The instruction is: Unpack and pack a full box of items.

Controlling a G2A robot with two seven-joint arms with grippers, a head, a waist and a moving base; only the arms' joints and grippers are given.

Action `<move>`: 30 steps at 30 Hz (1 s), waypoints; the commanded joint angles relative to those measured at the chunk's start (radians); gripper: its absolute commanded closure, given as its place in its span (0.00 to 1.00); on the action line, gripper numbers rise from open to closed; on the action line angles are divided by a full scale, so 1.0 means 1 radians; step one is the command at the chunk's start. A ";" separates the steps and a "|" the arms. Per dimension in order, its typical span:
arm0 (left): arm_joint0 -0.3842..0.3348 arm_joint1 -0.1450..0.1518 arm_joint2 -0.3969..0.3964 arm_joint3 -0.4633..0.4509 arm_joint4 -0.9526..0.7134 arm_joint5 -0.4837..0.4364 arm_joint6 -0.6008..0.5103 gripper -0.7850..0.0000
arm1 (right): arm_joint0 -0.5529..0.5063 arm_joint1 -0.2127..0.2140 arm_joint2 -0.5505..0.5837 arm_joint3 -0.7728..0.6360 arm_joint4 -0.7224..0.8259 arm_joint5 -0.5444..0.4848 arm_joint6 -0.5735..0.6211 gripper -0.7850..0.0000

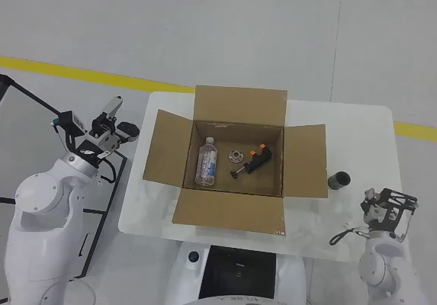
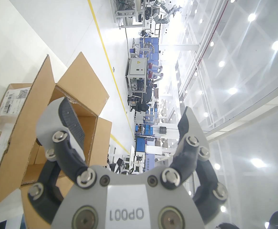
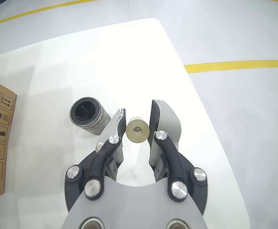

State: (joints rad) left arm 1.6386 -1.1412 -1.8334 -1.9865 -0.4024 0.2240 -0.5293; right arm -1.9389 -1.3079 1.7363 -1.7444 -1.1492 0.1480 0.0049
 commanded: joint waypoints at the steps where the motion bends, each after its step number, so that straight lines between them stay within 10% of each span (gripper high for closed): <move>1: 0.000 0.000 0.000 0.000 0.000 0.000 0.000 0.00 | -0.006 0.000 0.011 -0.033 0.011 -0.009 0.008 1.00; 13: 0.000 0.000 0.000 0.000 0.000 0.000 0.000 0.00 | -0.094 0.006 0.045 -0.597 0.135 -0.161 0.207 1.00; 26: 0.000 0.000 0.000 0.000 0.000 0.000 0.000 0.00 | 0.343 -0.010 -0.410 -0.372 0.145 -0.137 0.538 1.00; 27: 0.000 0.000 0.000 0.000 0.000 0.000 0.000 0.00 | 0.368 -0.012 -0.420 -0.341 0.144 -0.131 0.538 0.88; 29: 0.000 0.000 0.000 0.000 0.000 0.000 0.000 0.00 | 0.386 -0.013 -0.427 -0.307 0.157 -0.124 0.540 0.07; 30: 0.000 0.000 0.000 0.000 0.000 0.000 0.000 0.00 | 0.388 -0.013 -0.426 -0.300 0.159 -0.119 0.537 0.00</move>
State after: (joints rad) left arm 1.6386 -1.1412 -1.8334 -1.9865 -0.4024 0.2240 -0.5293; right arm -1.5513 -1.3208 1.3077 -2.0516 -0.9932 0.0242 0.5452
